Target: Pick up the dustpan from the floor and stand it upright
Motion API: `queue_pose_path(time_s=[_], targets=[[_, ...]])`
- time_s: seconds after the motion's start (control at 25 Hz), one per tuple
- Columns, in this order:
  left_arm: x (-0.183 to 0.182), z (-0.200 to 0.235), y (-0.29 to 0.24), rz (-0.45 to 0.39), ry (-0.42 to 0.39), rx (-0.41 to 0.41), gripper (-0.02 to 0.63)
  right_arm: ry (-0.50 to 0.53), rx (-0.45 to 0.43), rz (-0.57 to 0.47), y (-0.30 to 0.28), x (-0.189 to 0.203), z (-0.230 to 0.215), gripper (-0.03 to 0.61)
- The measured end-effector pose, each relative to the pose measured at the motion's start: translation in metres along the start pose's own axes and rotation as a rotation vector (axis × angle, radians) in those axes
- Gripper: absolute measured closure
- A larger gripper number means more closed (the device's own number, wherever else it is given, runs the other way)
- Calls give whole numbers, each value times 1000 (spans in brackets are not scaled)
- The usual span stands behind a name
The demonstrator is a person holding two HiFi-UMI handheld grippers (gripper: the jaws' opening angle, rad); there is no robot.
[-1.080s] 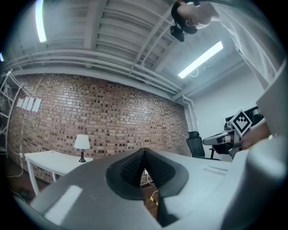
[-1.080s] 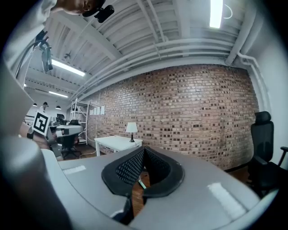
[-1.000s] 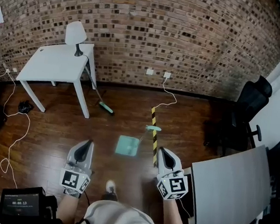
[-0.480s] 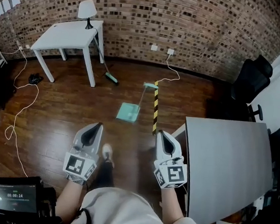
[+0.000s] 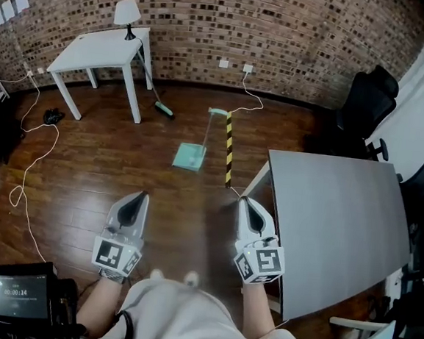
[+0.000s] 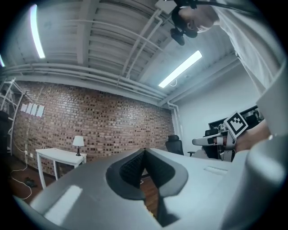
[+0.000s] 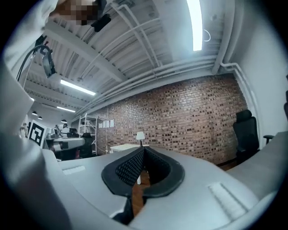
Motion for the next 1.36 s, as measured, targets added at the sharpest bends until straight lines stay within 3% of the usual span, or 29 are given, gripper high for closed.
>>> queue_pose_path(time_s=[0.2, 0.4, 0.64, 1.36], targets=[[-13, 8, 6, 9, -51, 17, 612, 33, 62, -23, 6, -16, 3, 566], [-17, 19, 15, -4, -45, 27, 612, 54, 76, -19, 4, -14, 28, 566], [-17, 22, 15, -6, -50, 47, 612, 80, 61, -14, 3, -13, 46, 566], [-15, 41, 37, 3, -61, 38, 612, 28, 23, 25, -5, 1, 69, 566]])
Point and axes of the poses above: the fingertips, and each gripper's own axes: y backward along the fingers, z to its left, x out of its underside, the point moved 2 cm from there along y, backward along the fingers, and after that the axes turned 11 degrees about x, right-handed, at the moved point
